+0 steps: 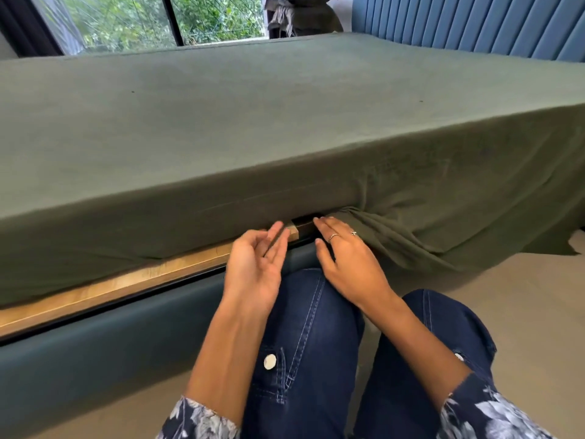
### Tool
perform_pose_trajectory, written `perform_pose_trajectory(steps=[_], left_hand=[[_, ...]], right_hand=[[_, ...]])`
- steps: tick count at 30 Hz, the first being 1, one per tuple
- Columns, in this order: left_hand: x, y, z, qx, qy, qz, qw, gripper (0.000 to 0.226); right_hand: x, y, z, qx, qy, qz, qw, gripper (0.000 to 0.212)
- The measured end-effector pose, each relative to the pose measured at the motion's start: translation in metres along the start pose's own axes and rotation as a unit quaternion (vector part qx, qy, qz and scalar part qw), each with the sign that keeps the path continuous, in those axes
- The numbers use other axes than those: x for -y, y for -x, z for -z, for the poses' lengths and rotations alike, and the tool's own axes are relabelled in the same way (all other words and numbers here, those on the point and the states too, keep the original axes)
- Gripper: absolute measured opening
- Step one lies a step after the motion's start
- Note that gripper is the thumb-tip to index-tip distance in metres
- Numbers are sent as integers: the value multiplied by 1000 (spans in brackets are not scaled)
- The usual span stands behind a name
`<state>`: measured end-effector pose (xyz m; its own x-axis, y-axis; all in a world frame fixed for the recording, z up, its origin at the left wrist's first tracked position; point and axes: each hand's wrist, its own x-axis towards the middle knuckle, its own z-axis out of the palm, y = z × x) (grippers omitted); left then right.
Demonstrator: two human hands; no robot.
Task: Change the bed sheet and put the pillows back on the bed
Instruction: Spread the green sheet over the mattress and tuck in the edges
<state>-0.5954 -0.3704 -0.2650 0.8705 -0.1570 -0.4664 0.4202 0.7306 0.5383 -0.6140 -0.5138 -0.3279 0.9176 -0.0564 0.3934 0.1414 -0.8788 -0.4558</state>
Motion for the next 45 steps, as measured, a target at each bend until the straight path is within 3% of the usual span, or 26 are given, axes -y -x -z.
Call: perform_pose_trajectory(steps=[4, 10, 15, 18, 21, 23, 24, 26, 28, 29, 31, 33, 34, 36, 38, 42, 45], left_hand=[[-11, -7, -2, -11, -23, 17, 1000, 12], [-24, -7, -5, 45, 58, 13, 997, 9], [-17, -16, 6, 43, -25, 8, 999, 13], [-5, -18, 11, 62, -58, 30, 996, 17], [11, -13, -5, 69, -54, 43, 995, 11], [18, -7, -18, 79, -48, 56, 994, 12], [22, -3, -24, 86, -51, 68, 993, 16], [28, 1, -28, 94, -77, 89, 989, 21], [36, 1, -27, 91, -109, 100, 985, 26], [41, -1, -26, 87, -119, 100, 984, 27], [51, -4, -29, 83, -125, 102, 983, 28], [58, -5, -36, 87, -131, 110, 981, 29], [62, -6, -40, 93, -134, 113, 980, 29], [67, -9, -46, 93, -137, 117, 979, 29], [69, -14, -49, 82, -131, 116, 981, 30], [69, -21, -55, 70, -92, 115, 987, 30], [70, -25, -56, 73, -70, 112, 989, 27]], right_hand=[[2, -6, -4, -11, 62, 21, 998, 47], [8, -25, -17, -72, 143, 2, 987, 50], [5, -51, -14, -88, 167, -58, 980, 52], [-21, -56, 5, 26, 172, -18, 985, 61], [-44, -66, 33, 177, 65, 72, 979, 40], [-43, -69, 41, 197, -8, 90, 976, 30], [-41, -62, 42, 166, -36, 92, 981, 27], [-43, -36, 37, 21, -83, 66, 994, 23], [-50, 2, 34, -151, -119, -40, 980, 19], [-56, 19, 34, -199, -128, -120, 964, 17], [-66, 36, 30, -203, -177, -294, 917, 30], [-71, 32, 26, -169, -331, -415, 830, 51], [-70, 24, 26, -159, -416, -443, 778, 56], [-65, 6, 24, -171, -490, -439, 733, 66], [-61, -9, 20, -225, -466, -424, 743, 58], [-69, -26, 27, -299, -297, -377, 825, 15], [-75, -45, 42, -315, -283, -333, 842, 12]])
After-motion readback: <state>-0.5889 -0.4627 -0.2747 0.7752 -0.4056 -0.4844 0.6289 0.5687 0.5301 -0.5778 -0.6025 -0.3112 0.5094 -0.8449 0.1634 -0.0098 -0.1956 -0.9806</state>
